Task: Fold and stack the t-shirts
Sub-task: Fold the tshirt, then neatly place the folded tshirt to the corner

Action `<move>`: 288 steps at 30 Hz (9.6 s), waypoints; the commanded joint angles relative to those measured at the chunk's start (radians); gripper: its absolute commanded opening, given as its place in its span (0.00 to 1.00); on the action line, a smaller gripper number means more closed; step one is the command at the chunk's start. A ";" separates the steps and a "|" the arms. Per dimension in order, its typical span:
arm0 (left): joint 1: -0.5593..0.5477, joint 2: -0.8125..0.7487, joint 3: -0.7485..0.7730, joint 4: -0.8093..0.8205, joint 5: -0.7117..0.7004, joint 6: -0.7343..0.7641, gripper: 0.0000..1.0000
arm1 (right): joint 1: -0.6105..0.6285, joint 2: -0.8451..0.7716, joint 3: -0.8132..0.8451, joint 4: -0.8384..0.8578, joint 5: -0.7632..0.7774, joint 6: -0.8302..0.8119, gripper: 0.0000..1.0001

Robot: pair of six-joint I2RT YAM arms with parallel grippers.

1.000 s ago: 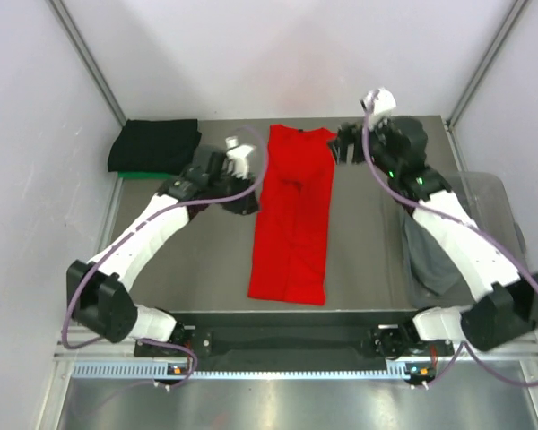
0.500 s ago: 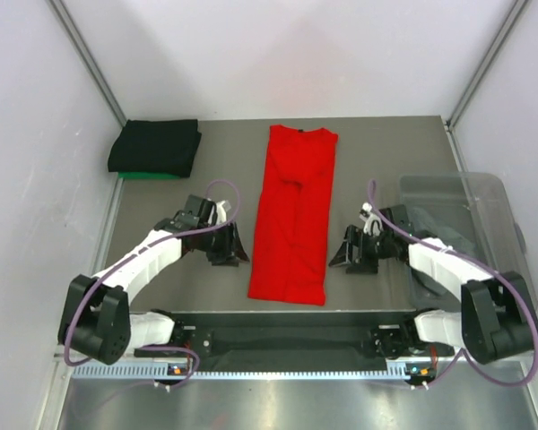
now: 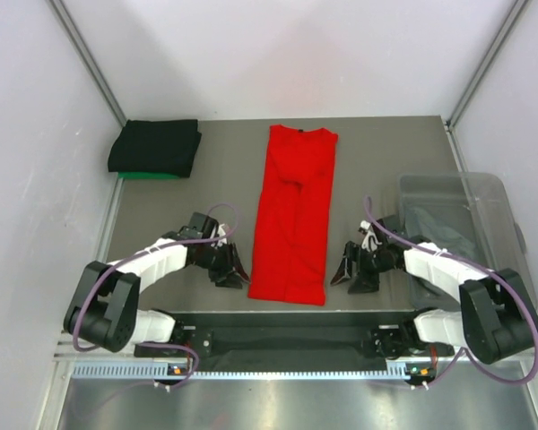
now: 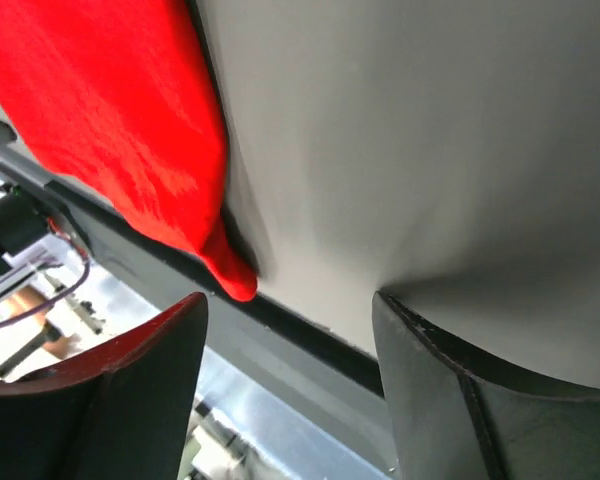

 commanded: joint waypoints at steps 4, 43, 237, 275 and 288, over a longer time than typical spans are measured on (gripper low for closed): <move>-0.011 0.072 0.018 0.069 0.034 -0.013 0.40 | 0.057 0.050 -0.011 0.069 -0.010 0.068 0.63; -0.113 0.113 0.005 0.130 0.044 -0.034 0.00 | 0.224 0.211 0.035 0.304 -0.099 0.202 0.00; 0.042 0.948 1.485 0.048 -0.243 0.557 0.00 | -0.308 0.780 0.988 0.520 -0.162 -0.303 0.00; 0.162 1.112 1.368 0.294 0.171 0.089 0.65 | -0.270 0.987 1.086 0.645 -0.349 -0.254 0.36; 0.101 1.256 1.434 0.325 0.231 0.011 0.61 | -0.256 1.055 1.107 0.652 -0.343 -0.234 0.34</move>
